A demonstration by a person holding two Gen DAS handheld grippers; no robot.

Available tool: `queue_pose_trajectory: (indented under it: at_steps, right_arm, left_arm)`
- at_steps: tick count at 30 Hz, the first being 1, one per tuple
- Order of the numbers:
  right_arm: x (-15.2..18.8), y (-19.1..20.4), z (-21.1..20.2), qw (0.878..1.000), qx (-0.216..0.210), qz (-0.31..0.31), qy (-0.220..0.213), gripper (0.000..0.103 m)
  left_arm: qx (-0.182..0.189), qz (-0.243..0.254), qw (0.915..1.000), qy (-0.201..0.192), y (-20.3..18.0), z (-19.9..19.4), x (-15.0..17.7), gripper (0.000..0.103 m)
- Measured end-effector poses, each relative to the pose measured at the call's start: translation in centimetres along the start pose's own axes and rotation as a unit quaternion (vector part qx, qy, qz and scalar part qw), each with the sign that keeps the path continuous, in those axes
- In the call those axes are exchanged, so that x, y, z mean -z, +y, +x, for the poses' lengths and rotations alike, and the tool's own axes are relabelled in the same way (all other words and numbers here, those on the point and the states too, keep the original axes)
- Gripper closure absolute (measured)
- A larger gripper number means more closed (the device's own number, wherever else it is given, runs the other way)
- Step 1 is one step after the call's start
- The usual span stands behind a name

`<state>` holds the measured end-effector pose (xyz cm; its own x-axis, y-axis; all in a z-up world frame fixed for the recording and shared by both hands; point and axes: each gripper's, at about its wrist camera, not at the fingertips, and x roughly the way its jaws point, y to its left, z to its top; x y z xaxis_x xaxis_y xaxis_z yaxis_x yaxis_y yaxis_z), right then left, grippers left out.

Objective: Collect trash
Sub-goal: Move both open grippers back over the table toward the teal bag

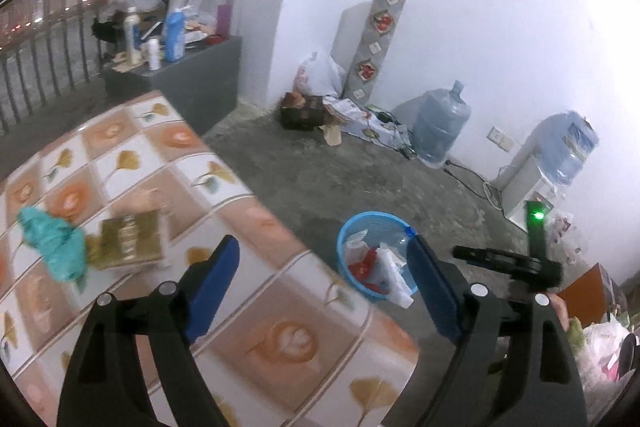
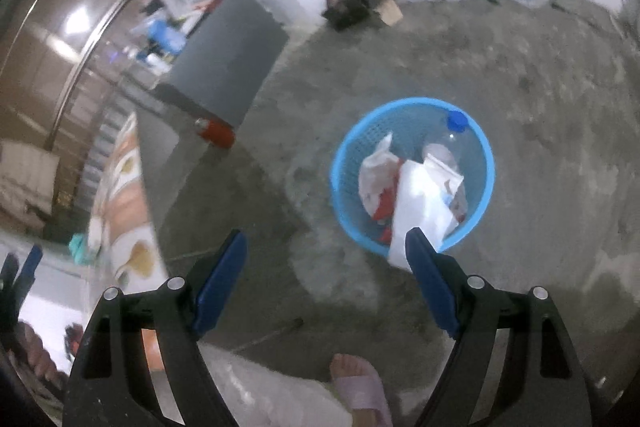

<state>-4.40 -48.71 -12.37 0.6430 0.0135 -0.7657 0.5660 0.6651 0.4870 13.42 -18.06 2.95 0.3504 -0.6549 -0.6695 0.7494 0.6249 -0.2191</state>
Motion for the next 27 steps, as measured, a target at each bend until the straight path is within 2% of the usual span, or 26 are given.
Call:
queue_pose_trajectory:
  at_steps: [6,13,27]
  right_arm:
    - [2.2,3.7,-3.0,0.999,-0.008,-0.048,-0.026,0.017]
    - [3.5,6.6,-4.9,0.996,0.000,-0.081,-0.036,0.015]
    - [5.0,9.6,-5.9,0.992,0.031,-0.112,-0.042,0.013]
  left_arm:
    - [-0.018,-0.029,0.9991,-0.026,2.8,-4.0,1.6,0.017]
    - [-0.038,-0.058,0.9970,-0.036,5.0,-6.8,3.8,0.017]
    - [-0.057,-0.090,0.9933,-0.044,7.0,-8.2,5.1,0.017]
